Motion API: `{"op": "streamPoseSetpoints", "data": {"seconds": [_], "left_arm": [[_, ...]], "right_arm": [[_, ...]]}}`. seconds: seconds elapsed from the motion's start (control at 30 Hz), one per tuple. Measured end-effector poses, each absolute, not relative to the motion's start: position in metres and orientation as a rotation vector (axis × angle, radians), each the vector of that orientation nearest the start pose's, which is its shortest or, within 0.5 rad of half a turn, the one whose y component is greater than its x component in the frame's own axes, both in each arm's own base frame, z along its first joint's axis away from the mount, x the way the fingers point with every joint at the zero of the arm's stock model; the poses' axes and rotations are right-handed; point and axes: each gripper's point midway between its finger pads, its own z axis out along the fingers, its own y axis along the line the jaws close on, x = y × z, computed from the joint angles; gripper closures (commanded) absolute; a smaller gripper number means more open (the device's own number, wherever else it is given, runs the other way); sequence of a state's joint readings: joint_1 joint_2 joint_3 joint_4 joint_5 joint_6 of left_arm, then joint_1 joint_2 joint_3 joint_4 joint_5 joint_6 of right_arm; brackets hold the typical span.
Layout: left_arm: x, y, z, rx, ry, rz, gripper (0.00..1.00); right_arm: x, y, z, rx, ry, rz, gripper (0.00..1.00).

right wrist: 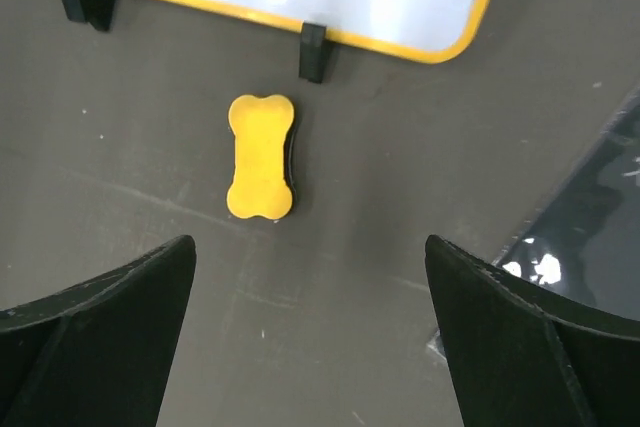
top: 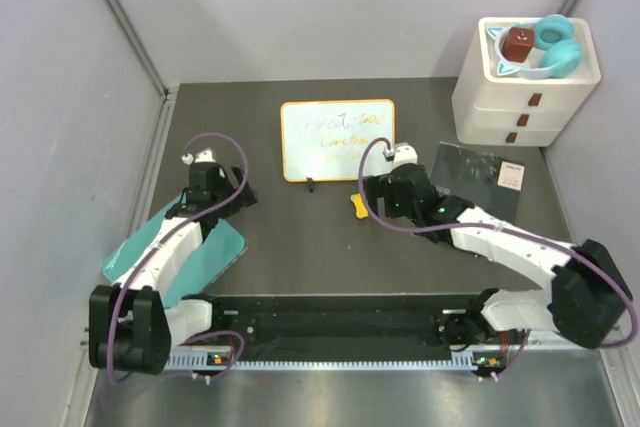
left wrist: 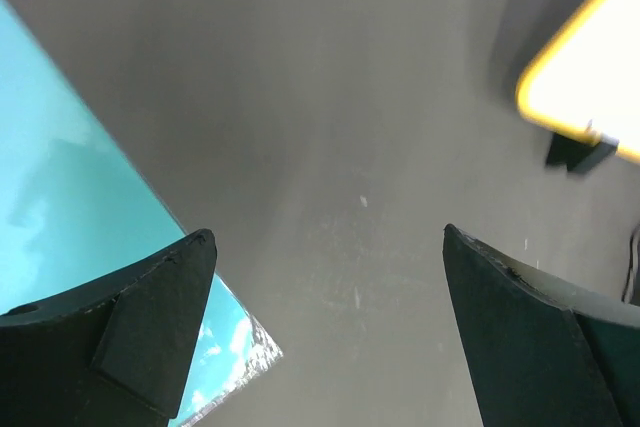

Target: Erase the whiteboard

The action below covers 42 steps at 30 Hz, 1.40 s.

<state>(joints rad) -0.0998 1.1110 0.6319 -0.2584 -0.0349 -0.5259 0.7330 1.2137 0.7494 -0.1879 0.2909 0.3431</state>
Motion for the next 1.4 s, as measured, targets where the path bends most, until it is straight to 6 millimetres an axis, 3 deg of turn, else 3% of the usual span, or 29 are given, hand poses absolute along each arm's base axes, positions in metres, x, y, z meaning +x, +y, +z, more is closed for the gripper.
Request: {"op": "streamPoseSetpoints", "data": {"seconds": [0.1,0.27,0.4,0.63,0.67,0.77,0.83,0.9,1.07,1.4], "left_arm": [[0.300,-0.059,0.076,-0.447,2.366,-0.346,0.01],[0.287,-0.088,0.060,-0.310,2.500,-0.523,0.01],[0.285,-0.093,0.063,-0.274,2.511,-0.554,0.01],[0.288,-0.089,0.076,-0.241,2.469,-0.554,0.01],[0.288,-0.089,0.078,-0.242,2.460,-0.562,0.01],[0.290,-0.087,0.085,-0.252,2.433,-0.597,0.01],[0.290,-0.087,0.086,-0.259,2.427,-0.618,0.01],[0.290,-0.087,0.087,-0.264,2.425,-0.637,0.01],[0.294,-0.093,0.086,-0.250,2.409,-0.701,0.01],[0.313,-0.112,0.066,-0.210,2.334,-0.876,0.05]], "right_arm": [[0.286,0.219,0.100,-0.310,2.270,0.292,0.32],[0.294,0.247,0.072,-0.357,2.349,0.345,0.33],[0.302,0.262,0.053,-0.388,2.392,0.361,0.32],[0.308,0.270,0.034,-0.408,2.422,0.350,0.33],[0.308,0.270,0.033,-0.410,2.424,0.348,0.33],[0.309,0.268,0.029,-0.417,2.428,0.329,0.46],[0.310,0.265,0.028,-0.415,2.427,0.313,0.57],[0.312,0.264,0.027,-0.414,2.424,0.300,0.74],[0.317,0.259,0.029,-0.387,2.419,0.273,0.97],[0.318,0.257,0.039,-0.376,2.402,0.286,1.00]]}}
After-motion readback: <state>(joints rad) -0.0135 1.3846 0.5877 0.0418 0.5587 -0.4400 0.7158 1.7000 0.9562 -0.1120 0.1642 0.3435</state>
